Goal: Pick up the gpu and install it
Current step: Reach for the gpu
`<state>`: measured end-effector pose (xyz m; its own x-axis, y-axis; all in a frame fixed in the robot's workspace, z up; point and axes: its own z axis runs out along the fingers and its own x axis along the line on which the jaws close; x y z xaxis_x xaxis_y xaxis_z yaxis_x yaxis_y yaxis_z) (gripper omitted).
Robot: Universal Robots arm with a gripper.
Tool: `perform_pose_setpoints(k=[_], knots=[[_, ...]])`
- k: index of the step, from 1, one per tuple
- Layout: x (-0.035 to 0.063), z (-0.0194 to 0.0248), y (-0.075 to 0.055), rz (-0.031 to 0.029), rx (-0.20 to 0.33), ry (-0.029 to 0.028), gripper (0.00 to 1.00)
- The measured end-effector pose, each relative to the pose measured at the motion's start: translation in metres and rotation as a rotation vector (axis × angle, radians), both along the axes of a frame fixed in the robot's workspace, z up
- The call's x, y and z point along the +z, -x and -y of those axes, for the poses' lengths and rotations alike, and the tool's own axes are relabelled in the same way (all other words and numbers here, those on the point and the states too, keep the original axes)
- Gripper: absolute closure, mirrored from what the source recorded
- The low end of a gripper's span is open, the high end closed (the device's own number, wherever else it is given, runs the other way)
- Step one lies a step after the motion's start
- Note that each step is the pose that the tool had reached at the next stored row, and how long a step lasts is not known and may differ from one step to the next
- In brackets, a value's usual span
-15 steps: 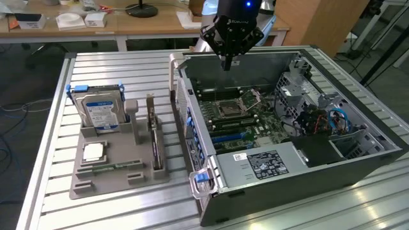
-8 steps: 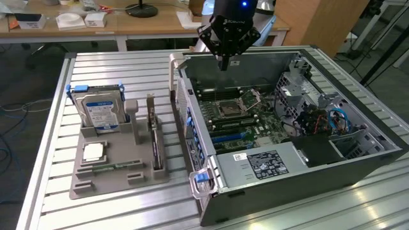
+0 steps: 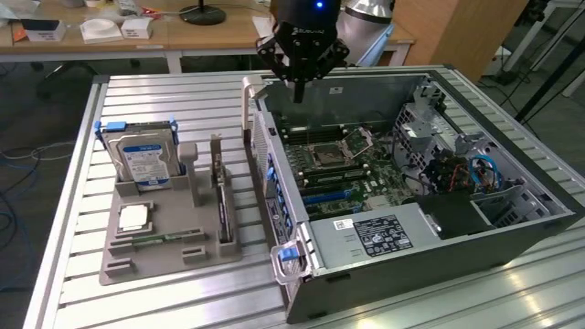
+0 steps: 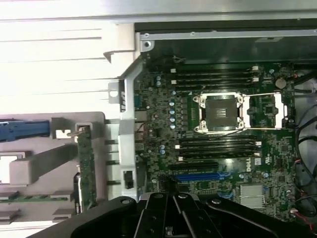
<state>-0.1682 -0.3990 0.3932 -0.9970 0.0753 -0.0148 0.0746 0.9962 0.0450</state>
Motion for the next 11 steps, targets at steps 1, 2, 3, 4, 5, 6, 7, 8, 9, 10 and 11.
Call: perform_pose_setpoints(k=[1, 2, 3, 4, 5, 6, 7, 8, 9, 10, 11], knots=[[0.0000, 0.0000, 0.004, -0.0001, 0.000, 0.0001, 0.89], [-0.0001, 0.0000, 0.009, 0.0000, 0.000, 0.0001, 0.89], [-0.0001, 0.0000, 0.013, 0.0000, 0.000, 0.0001, 0.89], [-0.0002, 0.0000, 0.018, 0.0000, 0.000, 0.0001, 0.89], [-0.0003, 0.0000, 0.022, 0.0001, 0.000, 0.0000, 0.89], [-0.0003, 0.0000, 0.027, 0.0000, 0.000, 0.0000, 0.89], [-0.0003, 0.0000, 0.032, 0.0000, 0.000, 0.0001, 0.89], [-0.0004, 0.0000, 0.036, 0.0000, 0.000, 0.0001, 0.89], [-0.0004, 0.0000, 0.041, 0.0000, 0.000, 0.0001, 0.89], [-0.0005, 0.0000, 0.045, 0.0001, 0.000, 0.0000, 0.89], [-0.0005, 0.0000, 0.050, 0.0001, 0.000, 0.0000, 0.89]])
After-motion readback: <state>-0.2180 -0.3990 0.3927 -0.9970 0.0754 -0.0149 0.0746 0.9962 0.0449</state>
